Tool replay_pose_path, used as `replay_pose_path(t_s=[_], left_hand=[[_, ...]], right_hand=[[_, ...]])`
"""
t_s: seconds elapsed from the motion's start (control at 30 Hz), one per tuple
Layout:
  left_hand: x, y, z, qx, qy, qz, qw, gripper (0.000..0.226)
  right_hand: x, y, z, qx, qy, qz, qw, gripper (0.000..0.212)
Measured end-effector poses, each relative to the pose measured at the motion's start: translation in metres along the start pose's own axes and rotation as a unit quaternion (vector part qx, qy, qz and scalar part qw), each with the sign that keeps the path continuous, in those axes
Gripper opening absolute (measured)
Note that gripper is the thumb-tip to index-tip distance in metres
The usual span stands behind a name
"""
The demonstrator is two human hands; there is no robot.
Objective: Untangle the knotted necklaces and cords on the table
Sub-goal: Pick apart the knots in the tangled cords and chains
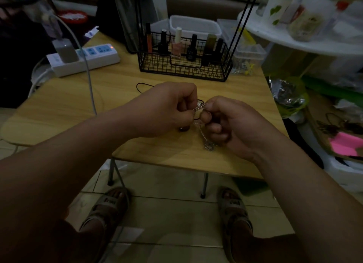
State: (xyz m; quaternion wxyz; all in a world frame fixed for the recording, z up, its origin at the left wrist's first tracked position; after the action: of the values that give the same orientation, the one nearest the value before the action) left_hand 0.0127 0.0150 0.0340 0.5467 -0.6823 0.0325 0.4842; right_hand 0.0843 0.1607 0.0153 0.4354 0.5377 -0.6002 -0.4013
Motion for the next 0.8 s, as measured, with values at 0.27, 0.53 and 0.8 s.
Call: replay_pose_path(t_s=[0.27, 0.53, 0.8], left_hand=[[0.001, 0.008, -0.002, -0.011, 0.004, 0.079, 0.997, 0.012], [0.008, 0.007, 0.001, -0.026, 0.035, 0.063, 0.997, 0.003], [-0.003, 0.015, 0.002, -0.122, -0.026, -0.225, 0.966, 0.012]], right_hand=[[-0.012, 0.009, -0.005, -0.027, -0.017, -0.29, 0.957, 0.007], [-0.005, 0.018, -0.005, -0.097, -0.015, -0.04, 0.994, 0.009], [-0.023, 0.021, -0.005, -0.079, -0.027, 0.02, 0.996, 0.007]])
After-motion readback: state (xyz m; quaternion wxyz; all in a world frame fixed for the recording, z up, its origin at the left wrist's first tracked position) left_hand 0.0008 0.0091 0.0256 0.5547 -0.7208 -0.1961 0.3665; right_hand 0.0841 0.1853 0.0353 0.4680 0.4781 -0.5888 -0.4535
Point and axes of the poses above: each hand's wrist, its own z-axis towards the middle knuckle, its own x-axis out of the palm, y = z × x, the point moved 5 cm from there along z, towards the middle knuckle, and after that the axes turned 4 degrees about y, right-handed, at the moved point
